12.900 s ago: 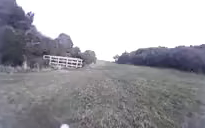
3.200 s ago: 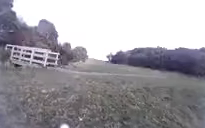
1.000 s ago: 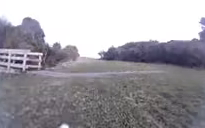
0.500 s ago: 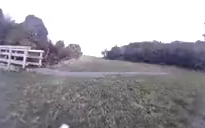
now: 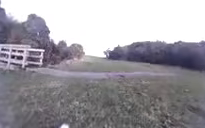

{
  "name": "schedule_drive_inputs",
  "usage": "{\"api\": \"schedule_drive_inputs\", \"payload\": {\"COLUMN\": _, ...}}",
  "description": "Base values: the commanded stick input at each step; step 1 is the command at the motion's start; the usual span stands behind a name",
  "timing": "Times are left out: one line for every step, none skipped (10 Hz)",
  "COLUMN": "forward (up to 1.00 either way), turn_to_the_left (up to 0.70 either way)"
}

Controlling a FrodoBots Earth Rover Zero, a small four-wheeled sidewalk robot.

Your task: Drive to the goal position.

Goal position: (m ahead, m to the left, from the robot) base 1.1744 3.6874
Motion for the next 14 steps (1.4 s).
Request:
{"api": "schedule_drive_inputs", "payload": {"forward": 0.70, "turn_to_the_left": 0.00}}
{"api": "schedule_drive_inputs", "payload": {"forward": 0.70, "turn_to_the_left": 0.00}}
{"api": "schedule_drive_inputs", "payload": {"forward": 0.70, "turn_to_the_left": 0.00}}
{"api": "schedule_drive_inputs", "payload": {"forward": 0.70, "turn_to_the_left": 0.00}}
{"api": "schedule_drive_inputs", "payload": {"forward": 0.70, "turn_to_the_left": 0.00}}
{"api": "schedule_drive_inputs", "payload": {"forward": 0.70, "turn_to_the_left": 0.00}}
{"api": "schedule_drive_inputs", "payload": {"forward": 0.70, "turn_to_the_left": 0.00}}
{"api": "schedule_drive_inputs", "payload": {"forward": 0.70, "turn_to_the_left": 0.00}}
{"api": "schedule_drive_inputs", "payload": {"forward": 0.70, "turn_to_the_left": 0.00}}
{"api": "schedule_drive_inputs", "payload": {"forward": 0.70, "turn_to_the_left": 0.00}}
{"api": "schedule_drive_inputs", "payload": {"forward": 0.70, "turn_to_the_left": 0.00}}
{"api": "schedule_drive_inputs", "payload": {"forward": 0.70, "turn_to_the_left": 0.00}}
{"api": "schedule_drive_inputs", "payload": {"forward": 0.70, "turn_to_the_left": 0.00}}
{"api": "schedule_drive_inputs", "payload": {"forward": 0.70, "turn_to_the_left": 0.00}}
